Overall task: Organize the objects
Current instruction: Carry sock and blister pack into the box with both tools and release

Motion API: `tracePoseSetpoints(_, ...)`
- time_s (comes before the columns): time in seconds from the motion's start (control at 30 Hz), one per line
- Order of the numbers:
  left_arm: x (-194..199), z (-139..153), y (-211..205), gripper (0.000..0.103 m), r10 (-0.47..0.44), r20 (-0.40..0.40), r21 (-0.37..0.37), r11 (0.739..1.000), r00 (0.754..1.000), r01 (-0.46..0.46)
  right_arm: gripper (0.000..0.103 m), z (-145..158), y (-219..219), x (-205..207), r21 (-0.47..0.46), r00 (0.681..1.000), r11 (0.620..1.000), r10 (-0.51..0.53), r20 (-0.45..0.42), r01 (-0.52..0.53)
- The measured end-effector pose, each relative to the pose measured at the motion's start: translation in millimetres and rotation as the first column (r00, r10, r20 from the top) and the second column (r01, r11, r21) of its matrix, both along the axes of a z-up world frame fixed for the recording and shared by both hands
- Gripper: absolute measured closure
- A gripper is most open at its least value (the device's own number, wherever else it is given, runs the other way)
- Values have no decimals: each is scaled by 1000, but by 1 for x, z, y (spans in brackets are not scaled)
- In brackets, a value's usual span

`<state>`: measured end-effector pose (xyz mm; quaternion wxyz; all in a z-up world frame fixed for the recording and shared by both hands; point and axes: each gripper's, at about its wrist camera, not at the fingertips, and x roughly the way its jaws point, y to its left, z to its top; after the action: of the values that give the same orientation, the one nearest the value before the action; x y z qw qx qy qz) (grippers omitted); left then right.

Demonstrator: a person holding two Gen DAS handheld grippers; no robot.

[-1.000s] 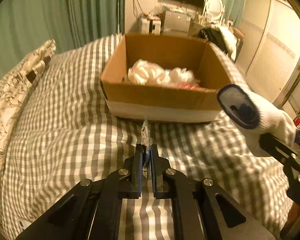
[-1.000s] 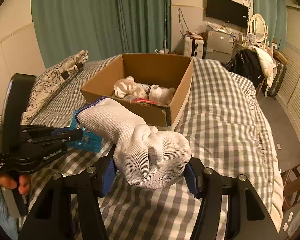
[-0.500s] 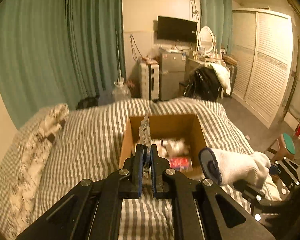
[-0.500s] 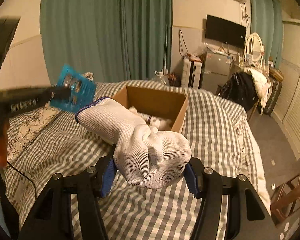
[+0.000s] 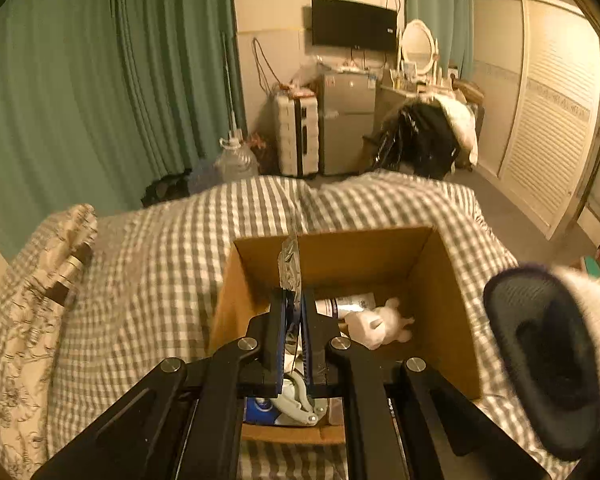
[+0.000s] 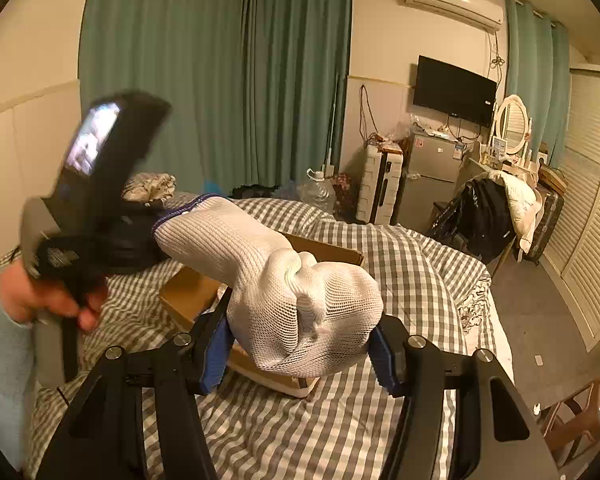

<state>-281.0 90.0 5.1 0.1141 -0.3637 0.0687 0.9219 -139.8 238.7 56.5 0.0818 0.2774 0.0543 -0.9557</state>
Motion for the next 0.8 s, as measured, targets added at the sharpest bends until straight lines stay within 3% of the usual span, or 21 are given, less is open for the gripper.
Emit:
tracePoseSetpoints(0.17, -7, -18, -3, 89, -10, 29, 25, 1000, 1000, 9, 45, -13, 2, -26, 6, 999, 1000, 1, 32, -1)
tracePoseSetpoints(0.23, -9, -17, -9, 65, 5, 40, 39, 999, 999, -7, 45, -15, 1, -32, 6, 999, 1000, 1, 33, -1)
tracePoseSetpoints(0.27, -8, -16, -12, 39, 16, 37, 45, 999, 999, -18, 45, -14, 1, -36, 4, 1000, 1000, -1, 31, 0)
tracePoseSetpoints(0.3, -7, -12, -17, 30, 32, 23, 53, 998, 999, -33, 45, -12, 0, -40, 3, 1000, 1000, 0, 26, 0)
tracePoseSetpoints(0.43, 2, 2, -32, 29, 58, -26, 61, 997, 998, -56, 45, 2, -1, -59, 6, 1000, 1000, 9, 0, -9)
tracePoseSetpoints(0.57, 10, 10, -43, 20, 93, -68, 50, 995, 993, -89, 44, 14, -4, -82, -31, 1000, 999, 14, -12, -15)
tracePoseSetpoints(0.8, 13, 10, -53, 20, 117, -84, 44, 993, 990, -114, 39, -4, -27, -125, -4, 1000, 1000, -13, 7, 13)
